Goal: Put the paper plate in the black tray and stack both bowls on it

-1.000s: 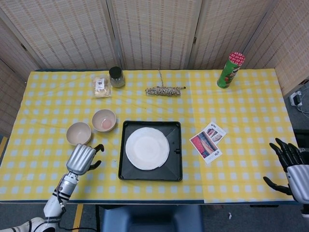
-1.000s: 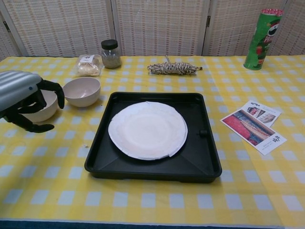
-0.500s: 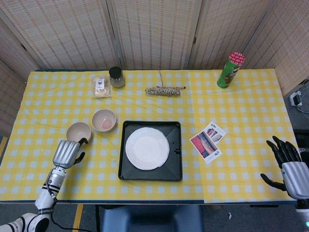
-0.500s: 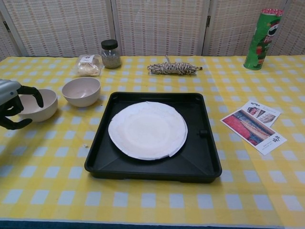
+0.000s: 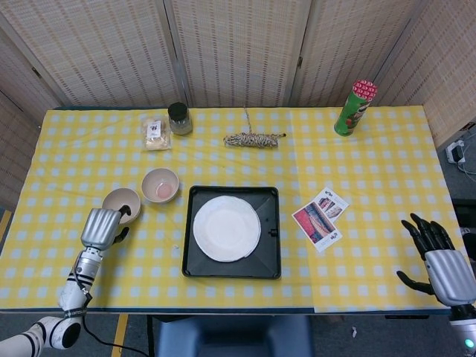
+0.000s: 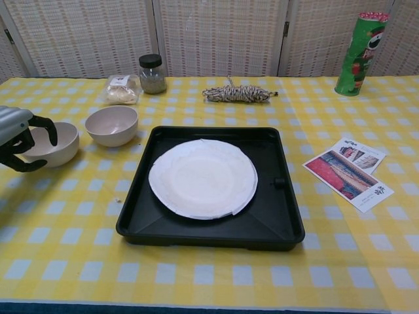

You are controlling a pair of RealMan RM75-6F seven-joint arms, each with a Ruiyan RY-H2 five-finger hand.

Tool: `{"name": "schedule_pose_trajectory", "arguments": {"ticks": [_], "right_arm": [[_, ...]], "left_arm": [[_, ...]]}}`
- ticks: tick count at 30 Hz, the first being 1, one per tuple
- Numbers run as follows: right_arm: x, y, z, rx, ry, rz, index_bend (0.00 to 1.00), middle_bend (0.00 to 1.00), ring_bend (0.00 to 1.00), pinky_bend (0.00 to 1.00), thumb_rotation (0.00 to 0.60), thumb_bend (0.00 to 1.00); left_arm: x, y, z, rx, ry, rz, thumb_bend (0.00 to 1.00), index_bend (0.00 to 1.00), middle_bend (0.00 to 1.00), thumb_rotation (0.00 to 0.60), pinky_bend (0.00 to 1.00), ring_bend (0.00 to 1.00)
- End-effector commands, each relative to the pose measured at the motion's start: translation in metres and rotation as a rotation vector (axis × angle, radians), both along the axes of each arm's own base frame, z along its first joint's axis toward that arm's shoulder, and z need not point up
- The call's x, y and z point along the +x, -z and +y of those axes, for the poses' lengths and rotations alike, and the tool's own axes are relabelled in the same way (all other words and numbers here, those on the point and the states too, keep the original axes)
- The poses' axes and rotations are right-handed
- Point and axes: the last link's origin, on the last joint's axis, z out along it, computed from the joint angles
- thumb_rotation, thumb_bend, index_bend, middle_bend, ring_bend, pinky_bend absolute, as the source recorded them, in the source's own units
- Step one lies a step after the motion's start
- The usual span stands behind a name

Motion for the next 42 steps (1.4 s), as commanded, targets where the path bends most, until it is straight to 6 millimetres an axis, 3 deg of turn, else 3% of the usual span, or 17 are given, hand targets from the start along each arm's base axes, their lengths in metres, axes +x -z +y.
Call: {"name": "schedule_pose_trajectory", "arguments": {"ticks": [1, 9, 14, 28, 34, 42], "right_arm": [[-0.001, 0.000, -0.002, -0.001, 0.005, 0.003, 0.00, 0.00, 0.00, 0.00, 0.600, 0.24], [0.000, 0.001, -0.003, -0.006, 0.006, 0.004, 0.00, 0.00, 0.00, 0.00, 0.600, 0.24], [0.000, 0.001, -0.004, -0.012, 0.009, 0.006, 0.00, 0.00, 0.00, 0.00, 0.600, 0.24], [-0.001, 0.001, -0.005, -0.007, 0.013, 0.010, 0.00, 0.00, 0.00, 0.00, 0.600, 0.24], [0.001, 0.002, -0.003, 0.000, 0.004, 0.006, 0.00, 0.00, 0.00, 0.00, 0.600, 0.24], [0.002, -0.001, 0.001, -0.003, -0.010, -0.011, 0.00, 0.00, 0.00, 0.00, 0.600, 0.24]], "left_arm": [[-0.005, 0.000, 0.002, 0.006, -0.018, -0.006, 0.36, 0.47, 1.00, 0.600, 1.00, 1.00], [-0.020, 0.000, 0.005, 0.031, -0.044, -0.001, 0.37, 0.58, 1.00, 0.600, 1.00, 1.00], [-0.023, 0.004, 0.007, 0.034, -0.032, 0.013, 0.46, 0.64, 1.00, 0.600, 1.00, 1.00], [-0.019, 0.009, 0.008, 0.049, 0.022, -0.035, 0.47, 0.65, 1.00, 0.600, 1.00, 1.00], [-0.004, 0.006, -0.002, 0.048, 0.075, -0.067, 0.47, 0.65, 1.00, 0.600, 1.00, 1.00], [0.048, 0.011, -0.016, -0.048, 0.223, -0.089, 0.48, 0.65, 1.00, 0.600, 1.00, 1.00]]}}
